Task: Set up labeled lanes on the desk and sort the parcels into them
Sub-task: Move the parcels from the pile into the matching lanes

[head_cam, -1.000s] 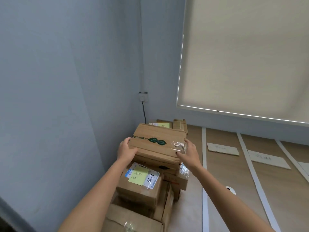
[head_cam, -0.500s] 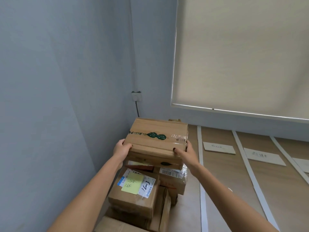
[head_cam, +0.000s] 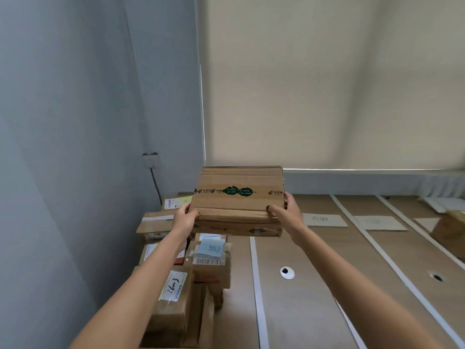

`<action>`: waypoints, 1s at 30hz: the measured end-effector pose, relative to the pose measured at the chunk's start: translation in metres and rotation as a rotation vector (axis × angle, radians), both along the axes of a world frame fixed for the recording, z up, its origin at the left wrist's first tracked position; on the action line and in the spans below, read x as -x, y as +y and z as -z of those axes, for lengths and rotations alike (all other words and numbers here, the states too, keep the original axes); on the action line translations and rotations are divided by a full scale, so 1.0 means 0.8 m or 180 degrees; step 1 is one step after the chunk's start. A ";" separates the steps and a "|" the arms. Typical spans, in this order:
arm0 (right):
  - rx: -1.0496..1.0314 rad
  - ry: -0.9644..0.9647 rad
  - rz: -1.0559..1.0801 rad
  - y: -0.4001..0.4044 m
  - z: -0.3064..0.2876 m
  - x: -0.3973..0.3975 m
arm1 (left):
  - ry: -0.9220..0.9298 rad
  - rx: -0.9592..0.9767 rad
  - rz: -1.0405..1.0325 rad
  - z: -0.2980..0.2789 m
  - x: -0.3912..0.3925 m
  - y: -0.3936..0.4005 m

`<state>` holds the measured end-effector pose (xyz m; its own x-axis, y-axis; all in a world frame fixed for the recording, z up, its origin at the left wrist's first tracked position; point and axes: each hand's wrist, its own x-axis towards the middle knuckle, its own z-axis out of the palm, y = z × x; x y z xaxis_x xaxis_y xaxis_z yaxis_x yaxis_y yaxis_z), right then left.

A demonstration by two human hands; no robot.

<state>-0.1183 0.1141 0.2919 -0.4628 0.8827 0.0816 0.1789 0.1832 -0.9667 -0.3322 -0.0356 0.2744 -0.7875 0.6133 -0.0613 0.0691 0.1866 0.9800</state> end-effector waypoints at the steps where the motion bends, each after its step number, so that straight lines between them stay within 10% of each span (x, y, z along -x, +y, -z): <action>1: 0.0016 0.0024 0.0061 0.002 0.000 -0.009 | 0.0025 0.0001 0.0062 -0.002 -0.006 0.004; 30: 0.0263 0.0603 0.0456 0.006 -0.002 -0.103 | 0.0417 -0.0509 0.0425 -0.014 -0.062 0.011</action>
